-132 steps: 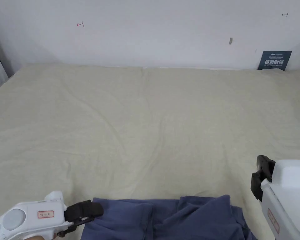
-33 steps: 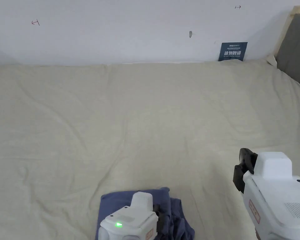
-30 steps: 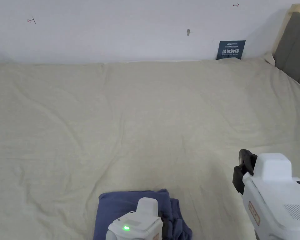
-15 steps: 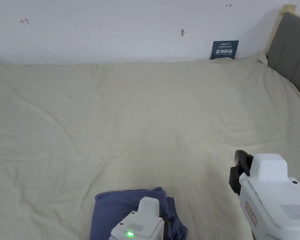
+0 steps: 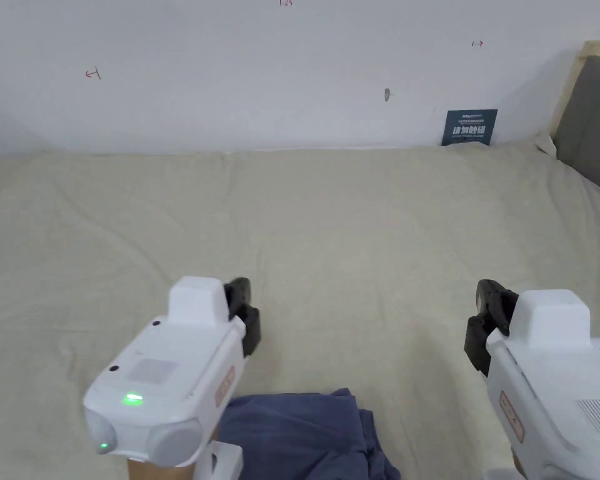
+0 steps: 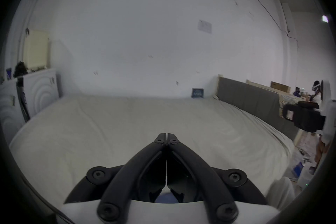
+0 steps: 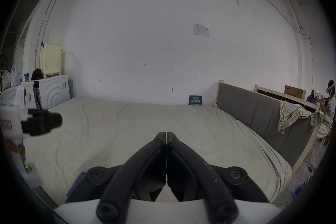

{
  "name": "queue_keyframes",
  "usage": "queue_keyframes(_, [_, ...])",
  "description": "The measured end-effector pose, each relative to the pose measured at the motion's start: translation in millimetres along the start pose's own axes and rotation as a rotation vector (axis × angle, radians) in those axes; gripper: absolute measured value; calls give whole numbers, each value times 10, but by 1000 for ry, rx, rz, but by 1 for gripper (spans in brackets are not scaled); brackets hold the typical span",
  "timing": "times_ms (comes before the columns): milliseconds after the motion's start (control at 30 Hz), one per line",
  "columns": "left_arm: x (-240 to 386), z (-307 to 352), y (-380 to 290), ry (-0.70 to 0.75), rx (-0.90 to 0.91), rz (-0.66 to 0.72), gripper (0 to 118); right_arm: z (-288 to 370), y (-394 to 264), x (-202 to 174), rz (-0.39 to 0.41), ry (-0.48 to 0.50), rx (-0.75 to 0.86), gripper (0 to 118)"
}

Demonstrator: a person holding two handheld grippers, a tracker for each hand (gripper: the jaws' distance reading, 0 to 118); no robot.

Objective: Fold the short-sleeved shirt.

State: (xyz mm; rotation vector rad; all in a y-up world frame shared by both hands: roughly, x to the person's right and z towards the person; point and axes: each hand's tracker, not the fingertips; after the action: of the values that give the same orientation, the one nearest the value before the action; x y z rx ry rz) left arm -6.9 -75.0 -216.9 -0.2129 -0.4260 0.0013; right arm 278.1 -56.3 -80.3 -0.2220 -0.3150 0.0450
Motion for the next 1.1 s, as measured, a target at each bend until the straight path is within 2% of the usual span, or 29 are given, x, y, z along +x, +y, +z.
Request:
queue_keyframes(233, [-595, 152, 120, 161, 71, -46, 0, 18, 112, -150, 14, 17, 51, 2])
queue_keyframes(500, [-969, 321, 1, 266, 62, -23, 0, 3, 166, -290, 30, 38, 75, 2])
queue_keyframes(1100, [-953, 320, -12, 247, 62, 10, 0, -17, 176, -356, 27, 48, 70, 2])
